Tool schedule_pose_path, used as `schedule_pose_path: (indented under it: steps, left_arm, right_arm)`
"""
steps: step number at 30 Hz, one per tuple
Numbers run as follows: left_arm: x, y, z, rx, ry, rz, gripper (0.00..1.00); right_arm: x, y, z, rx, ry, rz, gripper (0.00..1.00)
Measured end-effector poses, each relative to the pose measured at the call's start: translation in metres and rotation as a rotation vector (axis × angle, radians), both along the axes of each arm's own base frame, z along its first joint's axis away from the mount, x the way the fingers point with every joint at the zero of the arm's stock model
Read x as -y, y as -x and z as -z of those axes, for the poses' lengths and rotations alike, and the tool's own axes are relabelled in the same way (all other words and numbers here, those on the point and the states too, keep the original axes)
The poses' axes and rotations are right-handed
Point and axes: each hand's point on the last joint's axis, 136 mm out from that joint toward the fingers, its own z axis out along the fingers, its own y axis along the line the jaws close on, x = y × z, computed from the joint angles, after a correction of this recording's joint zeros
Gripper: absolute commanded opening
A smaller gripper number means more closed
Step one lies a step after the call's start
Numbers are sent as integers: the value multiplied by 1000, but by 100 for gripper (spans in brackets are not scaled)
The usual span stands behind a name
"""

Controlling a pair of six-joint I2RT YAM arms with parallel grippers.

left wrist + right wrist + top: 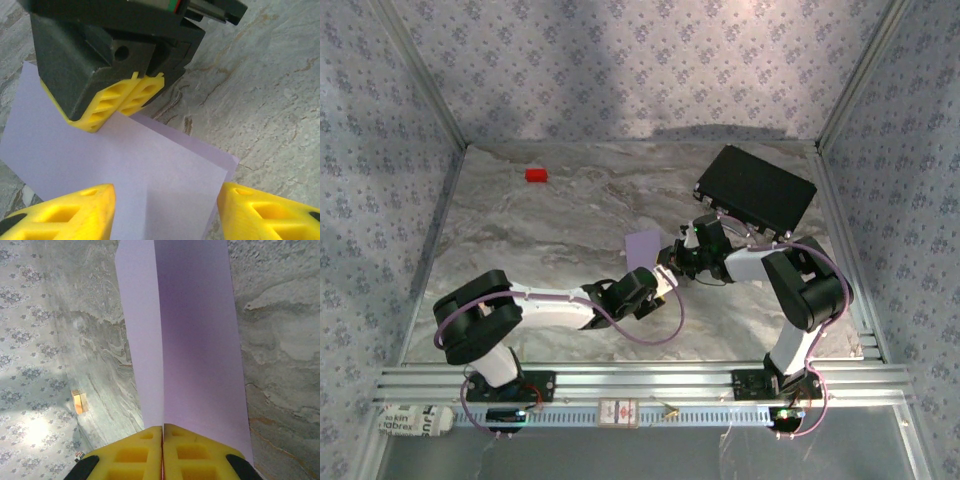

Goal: Fold a paper plane with a square sheet of paper (pick it up from the middle)
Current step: Fold the triangle a second time at the center of the table.

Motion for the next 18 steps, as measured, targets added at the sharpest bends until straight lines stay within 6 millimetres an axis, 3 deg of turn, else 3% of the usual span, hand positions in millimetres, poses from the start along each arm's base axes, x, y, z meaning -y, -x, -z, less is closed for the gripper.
schedule_pose_path:
  steps: [7,18]
  left_arm:
    - [2,-1,-3,10,1,9,38]
    - [4,1,-3,12,-2,20,39]
  right_arm:
    - [1,-1,0,0,0,4,9]
    - [1,-1,0,0,0,4,10]
